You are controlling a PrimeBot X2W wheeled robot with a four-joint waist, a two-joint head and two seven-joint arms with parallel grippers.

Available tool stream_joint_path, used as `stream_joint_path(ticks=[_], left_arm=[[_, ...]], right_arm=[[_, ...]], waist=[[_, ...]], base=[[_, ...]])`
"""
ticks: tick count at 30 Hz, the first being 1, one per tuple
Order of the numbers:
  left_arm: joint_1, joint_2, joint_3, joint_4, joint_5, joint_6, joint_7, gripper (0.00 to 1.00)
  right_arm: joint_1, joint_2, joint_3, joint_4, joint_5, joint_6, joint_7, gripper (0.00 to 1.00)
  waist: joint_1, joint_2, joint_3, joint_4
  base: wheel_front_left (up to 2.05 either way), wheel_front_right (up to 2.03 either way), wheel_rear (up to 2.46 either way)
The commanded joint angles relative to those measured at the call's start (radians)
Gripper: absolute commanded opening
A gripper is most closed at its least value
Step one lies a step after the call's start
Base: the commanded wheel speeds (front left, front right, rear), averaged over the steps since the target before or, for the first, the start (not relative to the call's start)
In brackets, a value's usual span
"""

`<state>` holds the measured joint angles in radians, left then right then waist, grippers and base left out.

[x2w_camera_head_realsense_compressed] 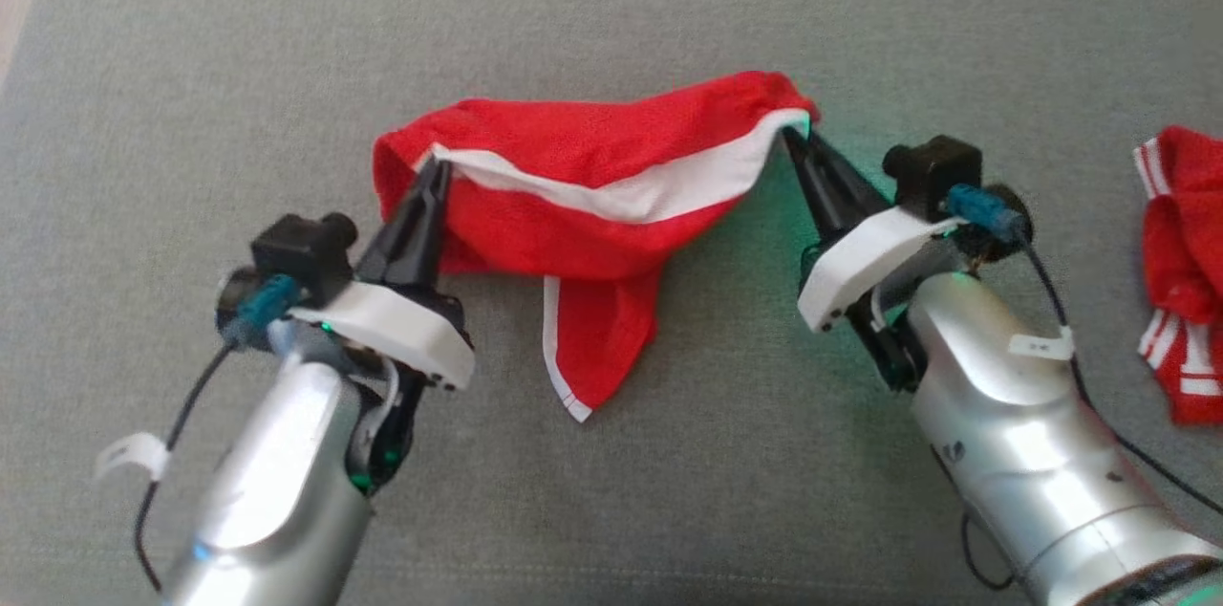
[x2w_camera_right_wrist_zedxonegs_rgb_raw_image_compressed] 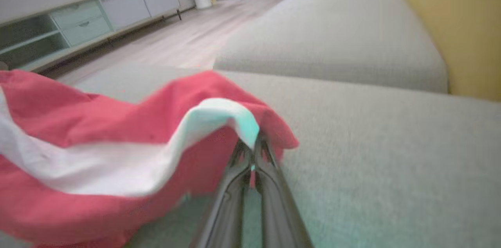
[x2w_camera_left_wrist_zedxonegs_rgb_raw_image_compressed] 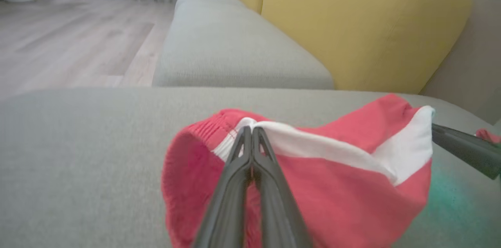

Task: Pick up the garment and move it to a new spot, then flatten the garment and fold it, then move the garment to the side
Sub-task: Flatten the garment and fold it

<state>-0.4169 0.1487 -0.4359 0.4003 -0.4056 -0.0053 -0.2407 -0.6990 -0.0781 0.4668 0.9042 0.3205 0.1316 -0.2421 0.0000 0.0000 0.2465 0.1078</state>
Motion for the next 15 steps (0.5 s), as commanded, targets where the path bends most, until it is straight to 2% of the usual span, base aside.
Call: stream_joint_path(ticks=[1, 9, 15], left_arm=[[-0.021, 0.036, 0.042, -0.056, 0.012, 0.008, -0.014, 0.0], [0.005, 0.13, 0.081, -0.317, 0.041, 0.054, 0.03, 0.0], [-0.003, 0.178, 0.111, -0.524, 0.038, 0.084, 0.12, 0.0]], right_arm=[[0.016, -0.002, -0.001, -0.055, -0.012, -0.001, -0.018, 0.0], [0.123, -0.116, -0.108, -0.435, -0.096, -0.001, 0.002, 0.0], [0.211, -0.181, -0.236, -0.841, -0.143, -0.001, 0.177, 0.0]], waist=[[0.0, 0.0, -0.02, -0.016], [0.0, 0.0, -0.105, -0.072], [0.0, 0.0, -0.149, -0.096]], base=[[0.0, 0.0, 0.0], [0.0, 0.0, 0.0], [0.0, 0.0, 0.0]])
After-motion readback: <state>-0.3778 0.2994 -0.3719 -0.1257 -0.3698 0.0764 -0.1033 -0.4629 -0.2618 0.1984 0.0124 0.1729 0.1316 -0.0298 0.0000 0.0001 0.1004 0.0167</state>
